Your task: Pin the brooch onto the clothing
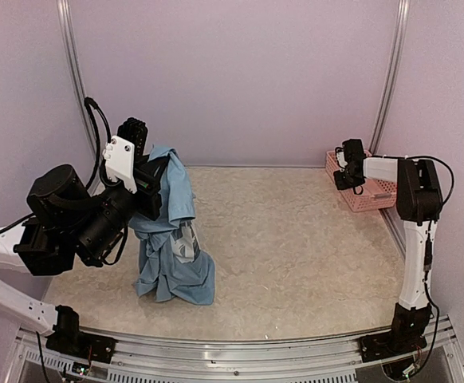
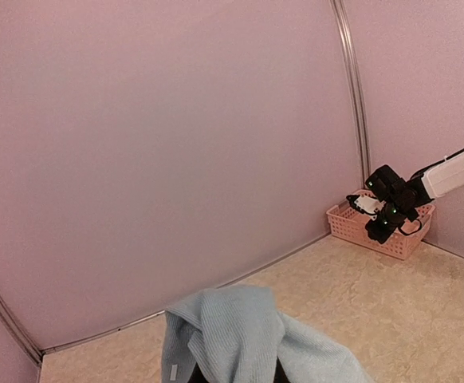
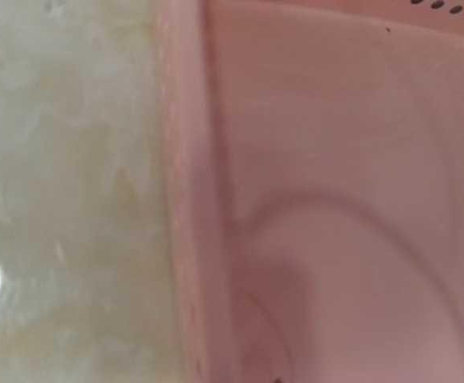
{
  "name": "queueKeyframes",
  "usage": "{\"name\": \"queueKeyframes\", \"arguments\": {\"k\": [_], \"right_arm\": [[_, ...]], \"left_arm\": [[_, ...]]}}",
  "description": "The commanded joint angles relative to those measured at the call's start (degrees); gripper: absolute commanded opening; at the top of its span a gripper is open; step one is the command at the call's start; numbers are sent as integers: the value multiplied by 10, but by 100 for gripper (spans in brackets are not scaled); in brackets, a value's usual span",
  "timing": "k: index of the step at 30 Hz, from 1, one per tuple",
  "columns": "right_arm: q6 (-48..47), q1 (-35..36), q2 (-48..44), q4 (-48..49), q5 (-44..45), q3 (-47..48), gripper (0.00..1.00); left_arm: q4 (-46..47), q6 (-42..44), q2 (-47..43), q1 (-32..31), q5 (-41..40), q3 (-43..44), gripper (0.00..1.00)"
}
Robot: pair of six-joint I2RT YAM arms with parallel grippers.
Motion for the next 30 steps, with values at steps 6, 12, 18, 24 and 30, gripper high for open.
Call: {"name": "queueKeyframes", "arguments": {"k": [6, 12, 18, 24, 30], "right_arm": [[69, -2, 59, -26, 27, 76, 24], [26, 16, -15, -29, -14, 57, 46], [-25, 81, -184, -11, 11, -31, 51], [-1, 139, -389, 44, -125, -218, 54], [45, 191, -479, -3, -116, -300, 50]], "left_arm": [[4, -13, -4, 4, 7, 22, 0], [5, -13, 5, 5, 17, 27, 0], [8, -2, 42, 5, 70, 61, 0], [19, -58, 88, 81, 164, 86, 0], [-4, -179, 204, 237, 285, 98, 15]]}}
